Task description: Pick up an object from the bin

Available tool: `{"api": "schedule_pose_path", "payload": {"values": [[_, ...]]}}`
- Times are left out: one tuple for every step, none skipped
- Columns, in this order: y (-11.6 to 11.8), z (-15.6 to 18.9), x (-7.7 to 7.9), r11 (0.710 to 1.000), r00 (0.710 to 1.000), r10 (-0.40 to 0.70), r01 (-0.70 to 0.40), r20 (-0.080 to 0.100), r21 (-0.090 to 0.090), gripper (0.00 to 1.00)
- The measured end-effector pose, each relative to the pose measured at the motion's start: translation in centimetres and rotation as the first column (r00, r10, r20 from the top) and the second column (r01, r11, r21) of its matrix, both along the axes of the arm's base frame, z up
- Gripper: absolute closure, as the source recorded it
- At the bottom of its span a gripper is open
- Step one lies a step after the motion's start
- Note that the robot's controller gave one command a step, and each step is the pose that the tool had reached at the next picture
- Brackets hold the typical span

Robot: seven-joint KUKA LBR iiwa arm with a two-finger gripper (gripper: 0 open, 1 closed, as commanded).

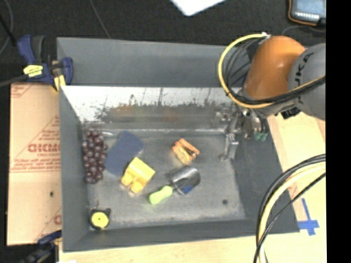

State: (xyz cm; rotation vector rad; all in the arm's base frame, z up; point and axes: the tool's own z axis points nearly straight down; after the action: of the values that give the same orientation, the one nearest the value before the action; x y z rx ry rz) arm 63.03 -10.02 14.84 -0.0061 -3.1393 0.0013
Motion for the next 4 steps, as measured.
{"api": "schedule_pose_path", "payload": {"values": [[0.0,0.5,0.1,1.000,1.000,0.002,-0.002,0.007,-0.001,0.00],[0.9,-2.6,-0.1,0.997,0.997,0.076,-0.076,0.011,-0.003,0.00],[2.0,-5.3,-0.4,0.998,0.998,0.061,-0.061,0.004,0.000,0.00],[3.3,-6.1,-0.3,0.984,0.984,-0.176,0.176,0.008,0.001,0.00]]}}
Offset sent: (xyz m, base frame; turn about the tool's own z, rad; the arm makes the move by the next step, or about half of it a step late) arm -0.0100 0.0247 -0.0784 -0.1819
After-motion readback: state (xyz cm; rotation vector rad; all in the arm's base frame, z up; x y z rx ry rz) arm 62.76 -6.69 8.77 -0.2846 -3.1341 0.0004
